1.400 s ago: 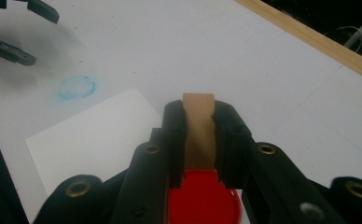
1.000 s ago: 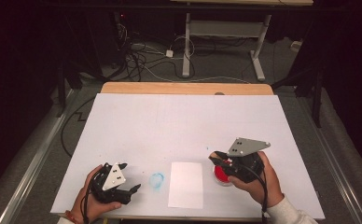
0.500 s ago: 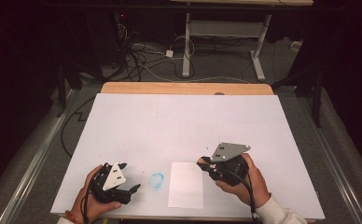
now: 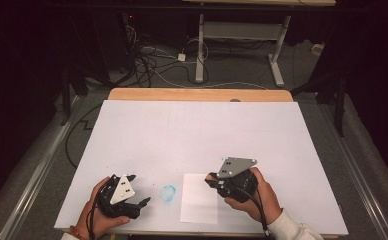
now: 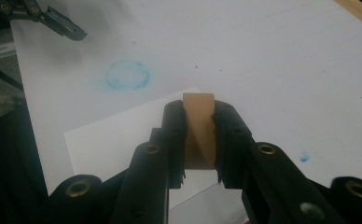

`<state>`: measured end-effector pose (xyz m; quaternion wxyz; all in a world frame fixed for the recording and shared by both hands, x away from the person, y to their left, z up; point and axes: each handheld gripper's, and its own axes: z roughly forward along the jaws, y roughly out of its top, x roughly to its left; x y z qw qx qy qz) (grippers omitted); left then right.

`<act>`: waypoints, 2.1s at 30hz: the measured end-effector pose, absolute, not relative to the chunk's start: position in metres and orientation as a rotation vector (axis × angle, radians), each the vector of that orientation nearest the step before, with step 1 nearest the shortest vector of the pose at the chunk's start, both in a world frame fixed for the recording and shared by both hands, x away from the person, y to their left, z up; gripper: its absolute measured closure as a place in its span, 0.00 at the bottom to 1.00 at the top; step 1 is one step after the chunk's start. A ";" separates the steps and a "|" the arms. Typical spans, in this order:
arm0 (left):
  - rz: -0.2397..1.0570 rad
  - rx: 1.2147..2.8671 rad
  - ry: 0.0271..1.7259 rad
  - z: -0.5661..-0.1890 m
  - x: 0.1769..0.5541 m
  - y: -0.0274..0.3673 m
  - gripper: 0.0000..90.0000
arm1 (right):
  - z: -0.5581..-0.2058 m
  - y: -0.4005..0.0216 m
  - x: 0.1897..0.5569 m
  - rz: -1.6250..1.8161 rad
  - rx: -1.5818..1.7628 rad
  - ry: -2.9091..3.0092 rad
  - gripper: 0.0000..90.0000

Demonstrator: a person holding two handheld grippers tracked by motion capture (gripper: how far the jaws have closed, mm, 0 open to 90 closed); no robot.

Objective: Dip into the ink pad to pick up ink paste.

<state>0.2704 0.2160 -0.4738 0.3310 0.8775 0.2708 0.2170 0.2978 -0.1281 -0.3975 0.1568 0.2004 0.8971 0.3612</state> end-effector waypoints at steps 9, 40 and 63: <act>0.566 2.297 0.706 -0.474 0.270 0.216 0.18 | -0.413 -0.120 0.297 0.991 0.556 2.609 0.85; 0.565 2.303 0.705 -0.474 0.270 0.216 0.18 | -0.445 -0.097 0.297 0.876 0.529 2.711 0.85; 0.560 2.307 0.707 -0.475 0.271 0.215 0.18 | -0.417 -0.156 0.314 0.807 0.695 2.575 0.85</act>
